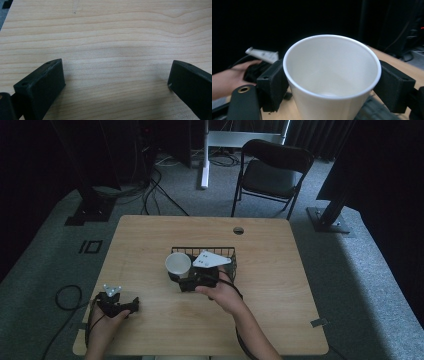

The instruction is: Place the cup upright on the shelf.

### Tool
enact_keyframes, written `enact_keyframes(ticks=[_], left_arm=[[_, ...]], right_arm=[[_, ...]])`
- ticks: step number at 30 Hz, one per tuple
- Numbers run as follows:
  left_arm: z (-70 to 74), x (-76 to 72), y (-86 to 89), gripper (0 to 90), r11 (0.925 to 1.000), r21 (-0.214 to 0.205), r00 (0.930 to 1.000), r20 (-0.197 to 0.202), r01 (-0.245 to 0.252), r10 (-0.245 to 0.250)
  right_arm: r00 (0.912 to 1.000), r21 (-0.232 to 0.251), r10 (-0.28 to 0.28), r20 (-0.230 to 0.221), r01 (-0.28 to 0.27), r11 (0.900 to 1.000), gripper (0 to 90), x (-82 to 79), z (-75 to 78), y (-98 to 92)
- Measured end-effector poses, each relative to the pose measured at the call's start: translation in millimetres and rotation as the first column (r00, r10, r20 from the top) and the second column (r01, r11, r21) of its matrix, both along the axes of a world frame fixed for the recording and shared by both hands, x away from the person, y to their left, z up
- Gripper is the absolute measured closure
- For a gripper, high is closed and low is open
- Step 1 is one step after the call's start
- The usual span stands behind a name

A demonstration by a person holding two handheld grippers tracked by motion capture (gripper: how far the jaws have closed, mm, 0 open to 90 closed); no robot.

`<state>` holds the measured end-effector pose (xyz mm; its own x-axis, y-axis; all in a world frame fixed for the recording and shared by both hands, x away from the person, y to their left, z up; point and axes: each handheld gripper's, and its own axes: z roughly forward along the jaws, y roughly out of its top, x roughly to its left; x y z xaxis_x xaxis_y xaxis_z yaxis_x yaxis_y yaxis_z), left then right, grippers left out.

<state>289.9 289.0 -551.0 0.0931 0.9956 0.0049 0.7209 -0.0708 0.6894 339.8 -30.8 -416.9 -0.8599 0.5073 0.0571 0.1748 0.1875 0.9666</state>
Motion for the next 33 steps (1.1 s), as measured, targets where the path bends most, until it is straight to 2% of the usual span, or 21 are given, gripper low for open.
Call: enact_keyframes(ticks=[3, 5, 9, 10, 12, 16, 17, 19, 26, 31, 33], left_arm=[[0.0, 0.0, 0.0, 1.0, 1.0, 0.0, 1.0, 0.0, 0.0, 0.0], [0.1, 0.0, 0.0, 1.1, 1.0, 0.0, 1.0, -0.001, 0.001, -0.001], [0.3, -0.1, 0.1, 1.0, 1.0, 0.0, 1.0, -0.003, 0.001, -0.001], [0.1, 0.0, 0.1, 1.0, 1.0, 0.0, 1.0, -0.002, 0.001, -0.001], [0.0, 0.0, 0.0, 1.1, 1.0, 0.0, 1.0, 0.0, 0.0, 0.0], [0.0, 0.0, 0.0, 1.0, 1.0, 0.0, 1.0, 0.0, 0.0, 0.0], [0.0, 0.0, 0.1, 1.0, 1.0, 0.001, 1.0, 0.0, 0.0, 0.0], [0.1, 0.0, 0.0, 1.0, 1.0, 0.0, 1.0, -0.001, 0.0, 0.0], [0.1, 0.0, 0.0, 1.0, 1.0, 0.0, 1.0, 0.0, 0.0, 0.0], [0.1, 0.0, -0.1, 1.1, 1.0, 0.0, 1.0, 0.0, -0.001, 0.001], [0.1, 0.0, -0.1, 1.1, 1.0, 0.0, 1.0, 0.0, -0.001, 0.001]], right_arm=[[0.9973, -0.001, -0.071, 0.021, 0.071, 0.9975, 19.2, 8.2, 7.7, -9.0], [0.9905, -0.026, -0.127, 0.052, 0.129, 0.9913, 19.2, 13.2, 10.5, -15.1], [0.9836, -0.017, -0.172, 0.052, 0.174, 0.9847, 19.3, 19.7, 11.1, -22.7], [0.9706, -0.019, -0.233, 0.06, 0.235, 0.9718, 19.3, 26.4, 10.7, -30.5], [0.9578, -0.005, -0.284, 0.043, 0.285, 0.9586, 19.2, 31.9, 10.0, -37.5], [0.9289, 0.0, -0.37, 0.015, 0.37, 0.929, 19.3, 43.0, 3.4, -51.7], [0.9243, -0.012, -0.381, 0.012, 0.382, 0.9243, 19.2, 45.2, 0.4, -54.4], [0.9094, -0.037, -0.416, 0.016, 0.416, 0.9086, 19.2, 48.6, -6.6, -58.6], [0.8789, -0.081, -0.477, -0.012, 0.474, 0.8766, 19.2, 54.9, -28.8, -65.3], [0.8694, -0.102, -0.494, -0.005, 0.491, 0.8652, 19.2, 56.4, -38.5, -65.3], [0.8705, -0.105, -0.492, -0.015, 0.488, 0.8666, 19.2, 56.3, -41.7, -65.6]])
